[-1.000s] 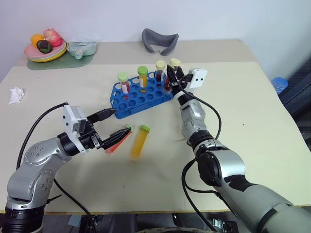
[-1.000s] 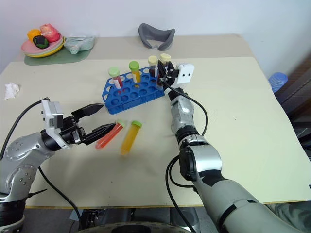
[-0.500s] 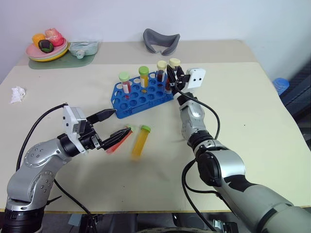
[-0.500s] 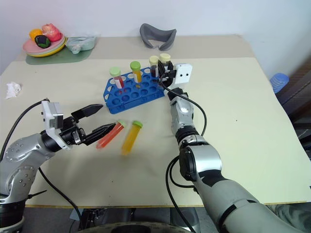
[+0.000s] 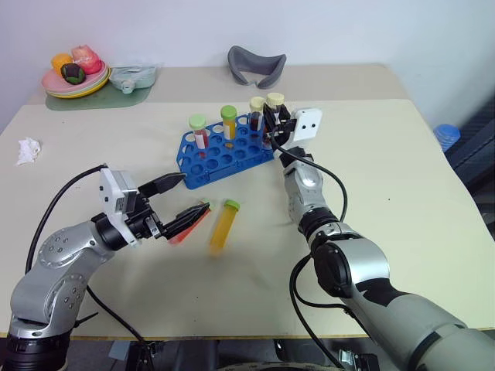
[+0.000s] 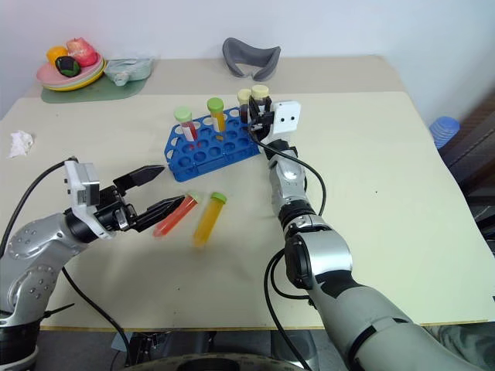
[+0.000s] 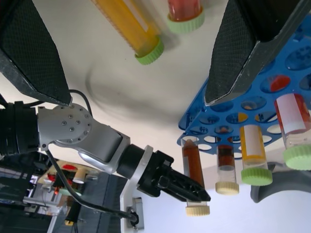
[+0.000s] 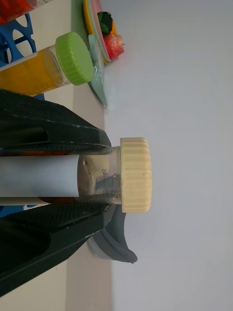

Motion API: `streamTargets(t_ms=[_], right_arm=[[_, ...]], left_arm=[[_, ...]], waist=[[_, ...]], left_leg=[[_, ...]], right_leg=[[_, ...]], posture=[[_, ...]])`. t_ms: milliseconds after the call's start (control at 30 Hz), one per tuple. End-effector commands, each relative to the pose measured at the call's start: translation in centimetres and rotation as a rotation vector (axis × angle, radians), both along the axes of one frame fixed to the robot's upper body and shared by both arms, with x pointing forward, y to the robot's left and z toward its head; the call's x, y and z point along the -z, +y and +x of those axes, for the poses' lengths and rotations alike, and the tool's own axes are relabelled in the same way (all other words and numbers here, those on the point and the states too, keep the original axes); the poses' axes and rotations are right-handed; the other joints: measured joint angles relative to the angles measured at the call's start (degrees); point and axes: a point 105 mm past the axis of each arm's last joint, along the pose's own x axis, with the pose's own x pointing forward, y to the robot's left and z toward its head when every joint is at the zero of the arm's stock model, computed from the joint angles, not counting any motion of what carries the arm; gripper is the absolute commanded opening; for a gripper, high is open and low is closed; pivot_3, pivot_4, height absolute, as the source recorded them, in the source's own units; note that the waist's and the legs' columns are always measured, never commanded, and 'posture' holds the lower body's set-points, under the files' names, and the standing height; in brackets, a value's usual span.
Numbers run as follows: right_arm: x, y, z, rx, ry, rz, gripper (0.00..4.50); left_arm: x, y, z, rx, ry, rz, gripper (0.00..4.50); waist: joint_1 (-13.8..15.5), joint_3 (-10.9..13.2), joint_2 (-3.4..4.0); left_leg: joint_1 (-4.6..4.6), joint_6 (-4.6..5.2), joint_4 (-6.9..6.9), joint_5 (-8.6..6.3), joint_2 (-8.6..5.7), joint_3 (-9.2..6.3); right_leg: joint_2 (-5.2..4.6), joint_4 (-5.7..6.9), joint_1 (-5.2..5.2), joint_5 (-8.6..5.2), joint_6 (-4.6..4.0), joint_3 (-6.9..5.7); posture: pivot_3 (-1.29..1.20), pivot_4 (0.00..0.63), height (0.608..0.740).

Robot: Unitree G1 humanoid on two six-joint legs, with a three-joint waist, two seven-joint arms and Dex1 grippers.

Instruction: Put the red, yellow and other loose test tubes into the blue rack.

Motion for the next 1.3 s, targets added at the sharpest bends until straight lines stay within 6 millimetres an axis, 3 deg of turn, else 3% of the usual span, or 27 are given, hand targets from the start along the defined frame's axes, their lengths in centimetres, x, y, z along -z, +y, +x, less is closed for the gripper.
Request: streamTargets(t_ms=[33, 400, 733, 1300], right_arm=[[2.7, 0.1, -0.2, -0.004, 0.08, -0.035, 0.81], [3.2, -0.8, -0.2, 0.019, 0.094, -0.032, 0.81], [1.0, -0.2, 0.0, 0.008, 0.054, 0.12, 0.81], [-0.3, 1.0, -0.4, 0.007, -0.005, 0.129, 0.81]], left_arm=[[-1.1, -0.1, -0.5, 0.009, -0.051, 0.003, 4.5], [-1.0, -0.3, -0.3, 0.02, -0.05, -0.004, 4.5], [-1.1, -0.5, -0.3, 0.03, -0.051, -0.014, 4.5], [-1.2, -0.4, -1.0, 0.016, -0.046, -0.016, 4.5]], waist=[[-0.02, 0.0, 0.0], [-0.02, -0.03, -0.02], [-0.05, -0.03, -0.01], [-0.19, -0.01, 0.01]], left_leg=[[0.0, 0.0, 0.0, 0.0, 0.0, 0.0], [0.15, 0.0, 0.0, 0.0, 0.0, 0.0], [0.15, 0.0, -0.01, 0.0, 0.0, 0.0], [0.14, 0.0, -0.03, 0.0, 0.0, 0.0]], right_leg=[[0.0, 0.0, 0.0, 0.0, 0.0, 0.0], [0.0, 0.0, 0.14, 0.0, 0.0, 0.0], [0.0, 0.0, 0.13, 0.0, 0.0, 0.0], [0.0, 0.0, 0.1, 0.0, -0.01, 0.01]], posture=[[0.0, 0.15, 0.74], [0.0, 0.15, 0.74], [0.0, 0.15, 0.74], [0.0, 0.15, 0.74]])
